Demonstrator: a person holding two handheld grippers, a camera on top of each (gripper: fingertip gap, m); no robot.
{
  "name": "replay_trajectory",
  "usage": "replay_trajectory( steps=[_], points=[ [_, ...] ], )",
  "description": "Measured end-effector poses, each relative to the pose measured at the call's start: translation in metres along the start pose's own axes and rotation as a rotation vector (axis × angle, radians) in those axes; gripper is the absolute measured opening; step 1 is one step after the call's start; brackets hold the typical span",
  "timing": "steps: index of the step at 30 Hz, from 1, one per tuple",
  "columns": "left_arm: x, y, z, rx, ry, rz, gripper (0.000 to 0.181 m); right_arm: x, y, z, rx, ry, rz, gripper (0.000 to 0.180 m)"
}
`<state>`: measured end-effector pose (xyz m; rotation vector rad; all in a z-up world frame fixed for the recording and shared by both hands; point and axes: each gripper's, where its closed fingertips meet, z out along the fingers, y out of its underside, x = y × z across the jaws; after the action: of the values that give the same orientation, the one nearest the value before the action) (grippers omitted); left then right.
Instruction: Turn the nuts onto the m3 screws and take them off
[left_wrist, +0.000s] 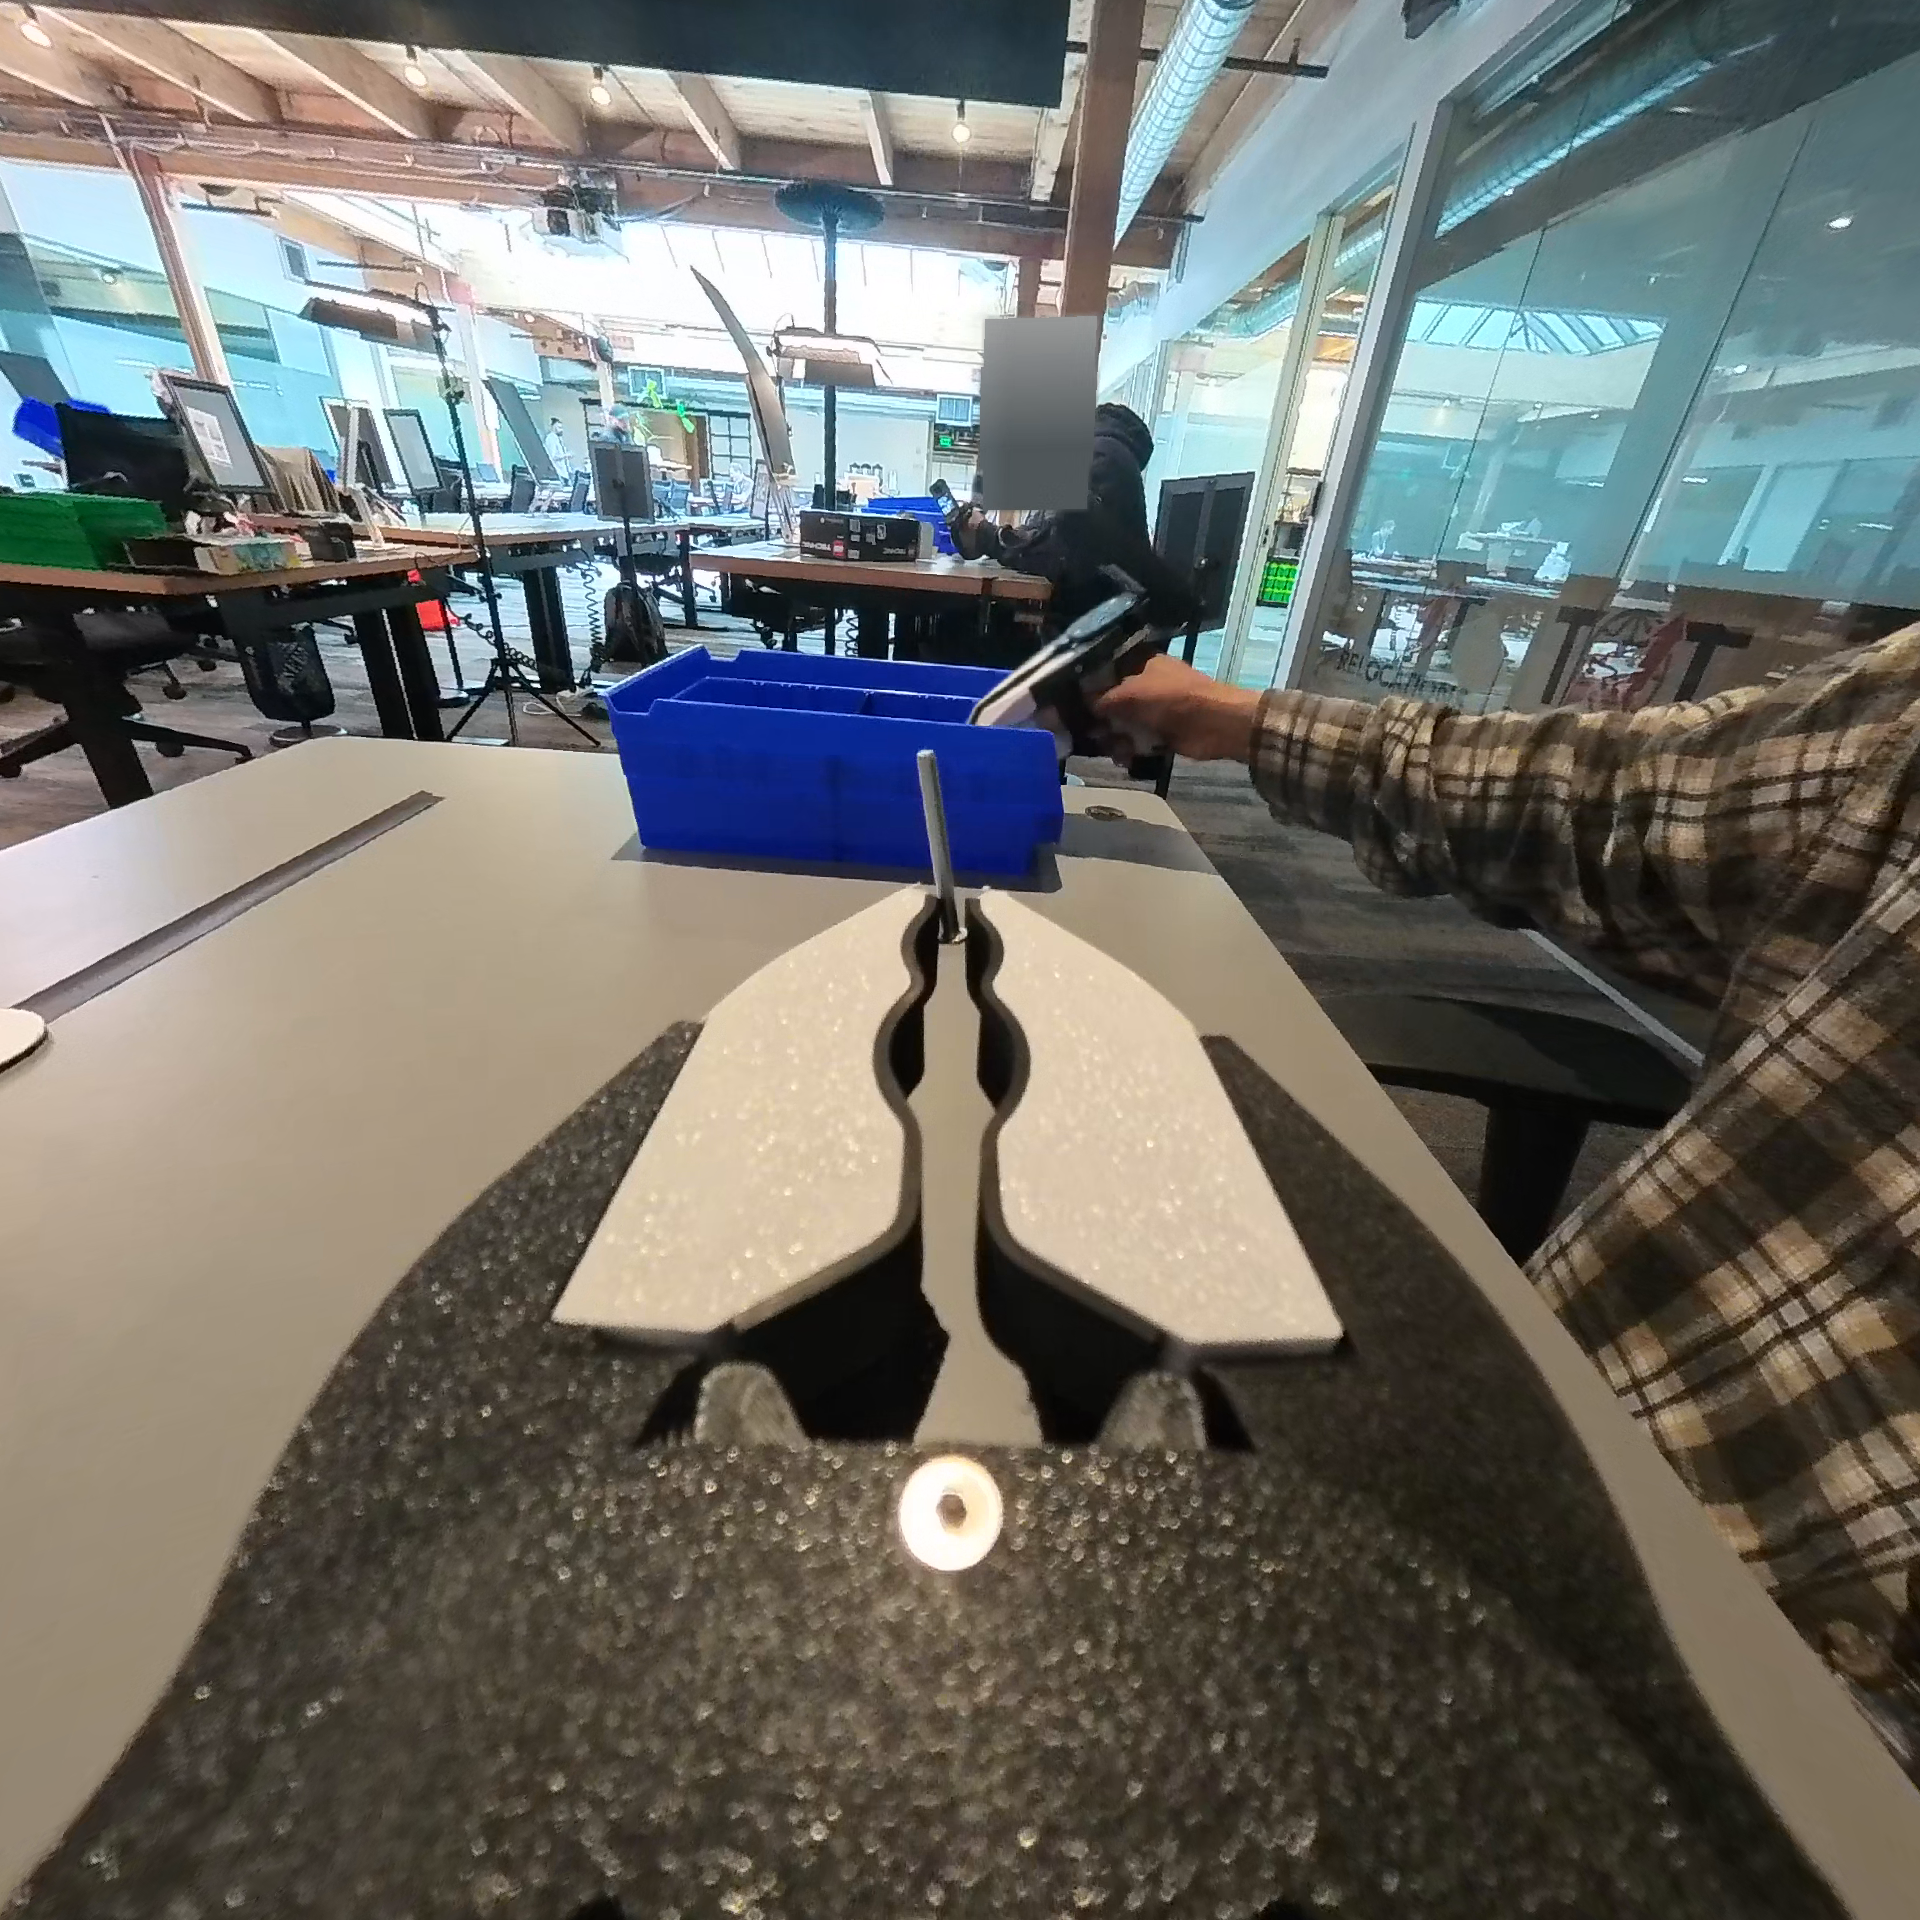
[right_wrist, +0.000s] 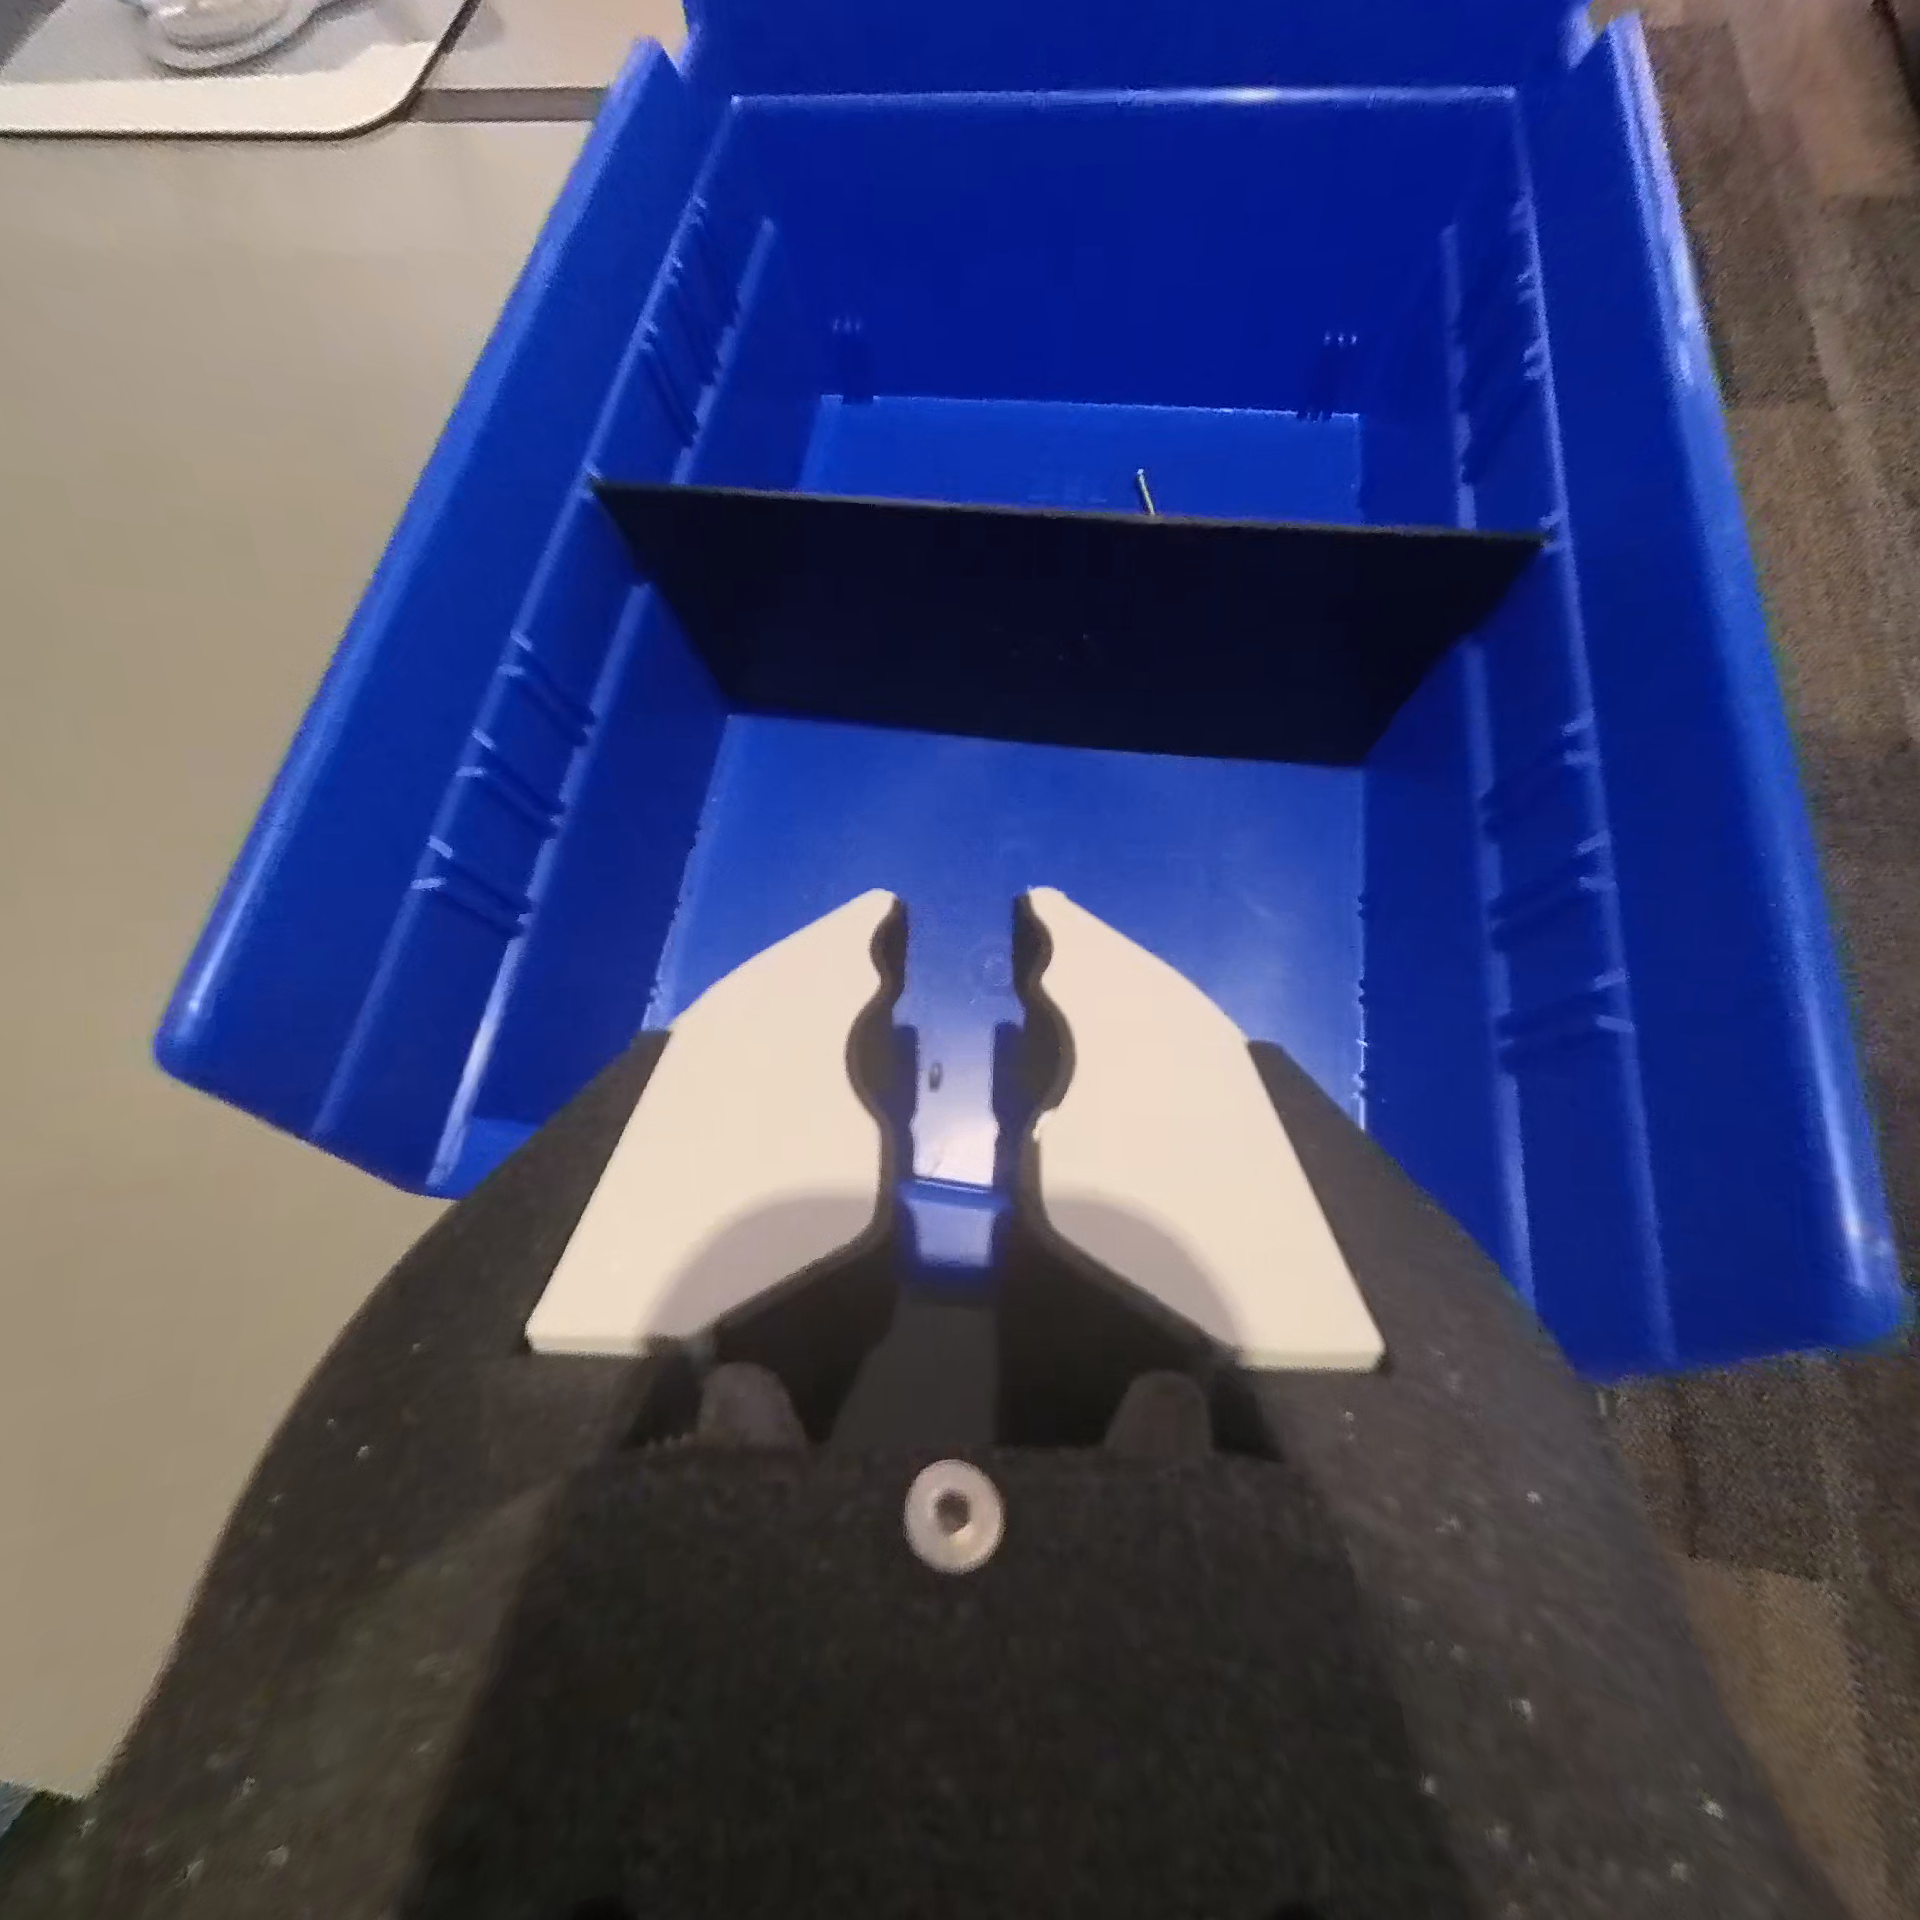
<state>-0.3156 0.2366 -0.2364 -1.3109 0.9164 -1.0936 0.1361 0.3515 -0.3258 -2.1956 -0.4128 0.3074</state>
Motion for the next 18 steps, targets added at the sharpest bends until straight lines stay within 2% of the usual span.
replay_trajectory(
  steps=[5, 9, 12, 15, 18],
  points=[
    [0.0, -0.001, 0.0, 0.001, -0.001, 0.004, 0.004, -0.003, -0.016, -0.009, 0.042, 0.011, -0.017, 0.025],
    [0.0, 0.001, 0.001, -0.001, -0.002, -0.001, 0.004, -0.048, -0.065, -0.032, 0.225, -0.064, -0.052, 0.023],
    [0.0, 0.003, 0.003, -0.01, 0.002, -0.006, 0.004, -0.126, -0.101, -0.041, 0.346, -0.2, -0.174, 0.02],
    [0.001, 0.005, 0.004, -0.017, 0.002, -0.009, 0.004, -0.234, -0.122, -0.037, 0.44, -0.491, -0.263, 0.018],
    [0.001, 0.004, 0.003, -0.017, 0.0, -0.01, 0.004, -0.335, -0.125, -0.028, 0.475, -0.798, -0.307, 0.018]
  ],
)
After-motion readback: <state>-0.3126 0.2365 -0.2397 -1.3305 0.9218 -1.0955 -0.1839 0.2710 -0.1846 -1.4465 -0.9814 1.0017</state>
